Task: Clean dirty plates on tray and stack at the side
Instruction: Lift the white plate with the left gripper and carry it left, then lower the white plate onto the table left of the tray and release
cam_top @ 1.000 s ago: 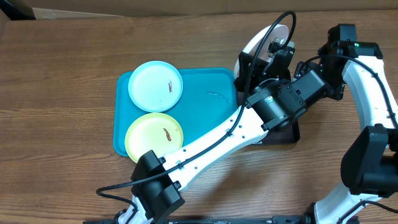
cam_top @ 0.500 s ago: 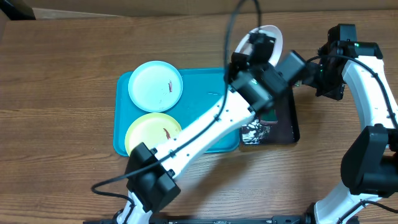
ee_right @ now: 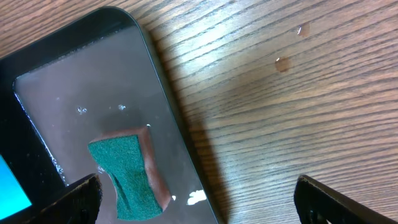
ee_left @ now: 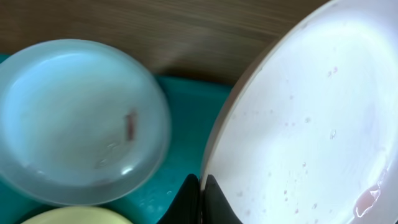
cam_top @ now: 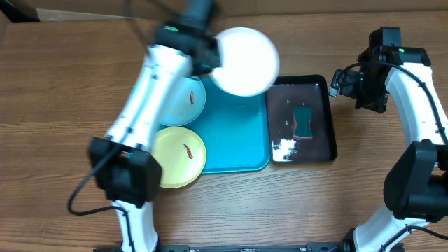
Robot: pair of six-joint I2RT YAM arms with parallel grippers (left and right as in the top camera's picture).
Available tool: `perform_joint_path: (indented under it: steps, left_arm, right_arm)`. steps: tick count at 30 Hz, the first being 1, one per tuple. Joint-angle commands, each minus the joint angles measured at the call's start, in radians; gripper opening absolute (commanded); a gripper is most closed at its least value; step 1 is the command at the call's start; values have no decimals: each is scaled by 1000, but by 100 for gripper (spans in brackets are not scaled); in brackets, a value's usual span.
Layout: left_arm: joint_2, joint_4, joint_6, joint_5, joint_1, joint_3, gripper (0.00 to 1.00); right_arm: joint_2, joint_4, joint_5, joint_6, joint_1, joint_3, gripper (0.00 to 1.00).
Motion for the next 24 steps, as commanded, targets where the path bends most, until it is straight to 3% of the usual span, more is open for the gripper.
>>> perform_joint_path:
  steps: [1, 6, 13, 19, 24]
  left_arm:
    - [-3, -61, -2, 203, 212, 26, 4]
    - [-3, -151, 47, 173, 467, 26, 4]
    - [-3, -228, -34, -80, 717, 25, 4]
    - [-3, -183, -56, -227, 791, -1, 4]
    - [-3, -47, -55, -317, 790, -140, 4]
  right_arm:
    - [-11, 3, -8, 3, 1, 20, 100]
    - [-11, 3, -8, 3, 1, 20, 100]
    - [-11, 3, -8, 3, 1, 20, 100]
    - [-11, 3, -8, 3, 1, 20, 100]
    - [-11, 3, -8, 3, 1, 20, 100]
